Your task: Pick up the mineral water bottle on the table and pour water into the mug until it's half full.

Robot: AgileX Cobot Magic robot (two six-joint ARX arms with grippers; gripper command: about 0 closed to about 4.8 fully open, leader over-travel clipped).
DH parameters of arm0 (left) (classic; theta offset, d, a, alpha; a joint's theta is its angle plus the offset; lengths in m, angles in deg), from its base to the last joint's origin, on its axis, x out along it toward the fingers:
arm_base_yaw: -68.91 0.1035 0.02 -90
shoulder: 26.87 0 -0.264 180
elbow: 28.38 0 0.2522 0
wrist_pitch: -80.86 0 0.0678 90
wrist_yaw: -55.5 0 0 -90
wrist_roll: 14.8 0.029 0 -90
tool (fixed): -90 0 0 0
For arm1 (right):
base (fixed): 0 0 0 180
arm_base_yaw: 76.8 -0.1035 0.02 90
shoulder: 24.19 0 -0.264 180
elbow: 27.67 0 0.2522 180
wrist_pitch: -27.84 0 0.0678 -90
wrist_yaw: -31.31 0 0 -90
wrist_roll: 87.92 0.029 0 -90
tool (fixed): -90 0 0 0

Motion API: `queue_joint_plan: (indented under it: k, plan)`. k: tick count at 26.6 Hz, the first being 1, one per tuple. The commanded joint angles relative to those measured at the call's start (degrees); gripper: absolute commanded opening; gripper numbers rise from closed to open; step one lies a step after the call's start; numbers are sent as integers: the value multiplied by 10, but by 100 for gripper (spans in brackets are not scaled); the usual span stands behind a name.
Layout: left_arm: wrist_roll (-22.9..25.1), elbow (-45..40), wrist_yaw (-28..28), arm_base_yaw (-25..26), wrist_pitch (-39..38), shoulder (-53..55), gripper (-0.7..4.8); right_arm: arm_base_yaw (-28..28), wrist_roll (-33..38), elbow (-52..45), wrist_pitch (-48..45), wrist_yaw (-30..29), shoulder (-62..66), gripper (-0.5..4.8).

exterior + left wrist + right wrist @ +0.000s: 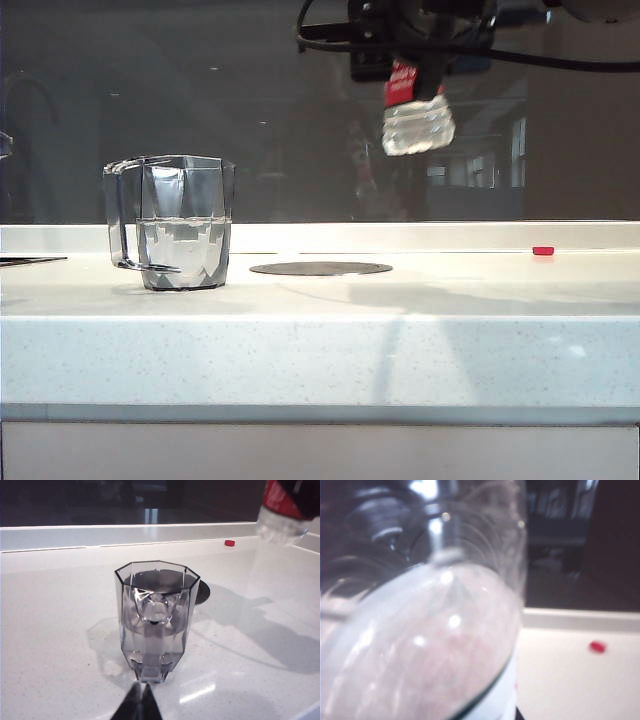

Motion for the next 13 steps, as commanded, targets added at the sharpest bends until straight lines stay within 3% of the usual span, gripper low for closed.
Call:
queue_joint_plan:
  k: [1, 6, 9, 13]
  plan:
    - [1, 2, 2, 1, 6, 0, -4, 1, 124, 5, 67, -60, -5, 166]
    - [1, 2, 3, 1, 6, 0, -4, 25, 198, -9, 126, -154, -5, 166]
    - [1, 2, 2, 1, 6, 0, -4, 48, 226, -25, 139, -171, -5, 166]
    - [1, 2, 2, 1, 6, 0, -4, 79, 232, -50, 141, -230, -4, 171]
